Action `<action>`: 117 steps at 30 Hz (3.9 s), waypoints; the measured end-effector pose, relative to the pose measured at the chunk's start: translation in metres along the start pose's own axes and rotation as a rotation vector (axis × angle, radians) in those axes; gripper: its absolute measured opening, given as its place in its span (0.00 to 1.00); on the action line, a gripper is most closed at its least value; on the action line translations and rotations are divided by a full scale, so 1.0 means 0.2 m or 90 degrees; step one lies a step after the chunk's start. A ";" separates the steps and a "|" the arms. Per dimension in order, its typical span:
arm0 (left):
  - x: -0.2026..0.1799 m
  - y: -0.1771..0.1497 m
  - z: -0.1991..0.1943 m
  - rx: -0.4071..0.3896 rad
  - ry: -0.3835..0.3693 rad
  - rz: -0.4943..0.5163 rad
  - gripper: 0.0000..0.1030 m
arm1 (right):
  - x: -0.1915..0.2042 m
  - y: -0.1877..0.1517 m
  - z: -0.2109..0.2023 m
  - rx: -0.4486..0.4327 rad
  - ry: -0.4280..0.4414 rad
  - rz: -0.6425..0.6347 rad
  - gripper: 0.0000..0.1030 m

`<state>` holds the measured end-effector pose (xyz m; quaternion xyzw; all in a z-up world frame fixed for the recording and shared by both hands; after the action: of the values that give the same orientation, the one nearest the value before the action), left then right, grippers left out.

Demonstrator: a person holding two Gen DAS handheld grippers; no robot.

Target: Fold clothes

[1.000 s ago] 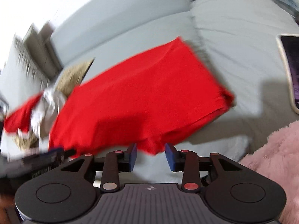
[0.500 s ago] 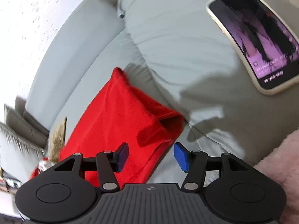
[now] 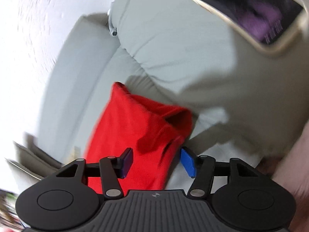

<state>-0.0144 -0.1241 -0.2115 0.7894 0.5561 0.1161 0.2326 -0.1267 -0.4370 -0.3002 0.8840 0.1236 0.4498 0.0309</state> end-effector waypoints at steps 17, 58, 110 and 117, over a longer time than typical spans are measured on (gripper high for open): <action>0.01 0.00 0.00 0.002 -0.001 -0.008 0.47 | -0.09 0.09 0.12 -0.019 0.074 0.053 0.22; 0.92 -0.05 -0.29 -0.125 -0.013 -0.368 0.47 | 1.15 -1.40 0.45 0.109 -0.103 -1.170 0.11; 0.73 0.17 0.08 0.042 -0.061 -0.253 0.02 | 0.94 -0.87 0.29 0.223 -0.118 -0.901 0.04; 0.73 0.17 0.00 -0.003 -0.071 -0.240 0.06 | 0.92 -0.87 0.24 0.219 -0.109 -0.900 0.08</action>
<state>0.0656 0.0029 -0.2061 0.6758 0.6802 0.0279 0.2827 -0.0175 -0.2210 -0.2134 0.6174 0.7305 0.2262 0.1843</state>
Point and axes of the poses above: each gripper's, at about its wrist camera, not at the fingertips, and z roughly the way its jaws point, x to its left, y to its top, the point moved 1 cm from there along z, roughly the way its jaws point, and after that the axes turned 2 degrees about -z, right-handed, at the moved point
